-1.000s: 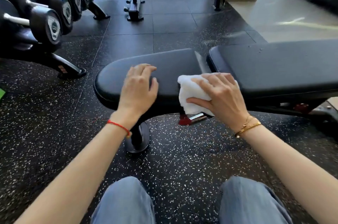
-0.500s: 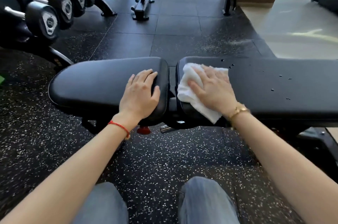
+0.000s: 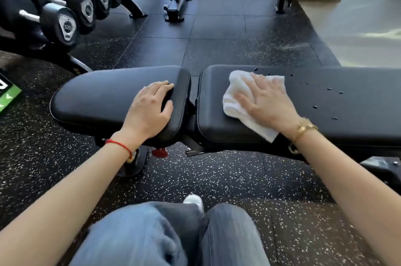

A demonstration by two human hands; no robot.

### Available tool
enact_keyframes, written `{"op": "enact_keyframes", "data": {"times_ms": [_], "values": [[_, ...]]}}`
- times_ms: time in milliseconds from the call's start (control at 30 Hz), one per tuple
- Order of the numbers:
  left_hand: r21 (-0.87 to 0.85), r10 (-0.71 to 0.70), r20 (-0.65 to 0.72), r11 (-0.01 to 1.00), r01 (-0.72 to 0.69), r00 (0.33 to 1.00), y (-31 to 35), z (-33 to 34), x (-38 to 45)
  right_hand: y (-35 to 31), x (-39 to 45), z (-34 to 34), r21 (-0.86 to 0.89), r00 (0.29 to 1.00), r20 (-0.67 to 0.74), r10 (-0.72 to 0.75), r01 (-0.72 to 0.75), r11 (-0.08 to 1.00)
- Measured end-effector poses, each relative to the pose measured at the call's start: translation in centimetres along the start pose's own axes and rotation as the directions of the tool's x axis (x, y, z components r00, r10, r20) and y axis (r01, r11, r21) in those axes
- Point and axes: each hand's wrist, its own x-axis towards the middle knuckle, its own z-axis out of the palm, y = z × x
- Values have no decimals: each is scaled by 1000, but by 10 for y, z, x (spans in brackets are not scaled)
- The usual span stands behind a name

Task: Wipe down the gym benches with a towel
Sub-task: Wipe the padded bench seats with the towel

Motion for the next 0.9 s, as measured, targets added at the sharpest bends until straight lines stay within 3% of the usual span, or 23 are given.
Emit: {"op": "enact_keyframes", "data": {"times_ms": [100,200,400,467,567,667,800,900], "values": [[-9,-59,-12,998,59,998,8,-1,10,-20,56,3,-20,998,29,48,-47,999],[-9,-110,-39,994,110,993,17,4,21,-61,81,9,-18,998,41,-43,44,999],[21,-48,-29,999,48,998,14,19,19,-51,-9,11,-7,967,-3,-254,254,967],[33,-29,-31,999,30,999,12,18,17,-18,-9,8,-22,978,-7,-206,206,978],[42,-25,-46,999,27,999,12,19,17,22,34,3,-61,1000,-28,-6,4,998],[43,-32,-64,998,35,997,14,19,18,7,77,6,-40,998,6,62,-62,997],[46,-15,-62,999,18,998,11,19,16,-42,60,10,-26,992,17,-125,125,992],[48,-15,-51,999,18,999,10,19,15,-38,6,10,20,964,-3,-265,265,964]]}}
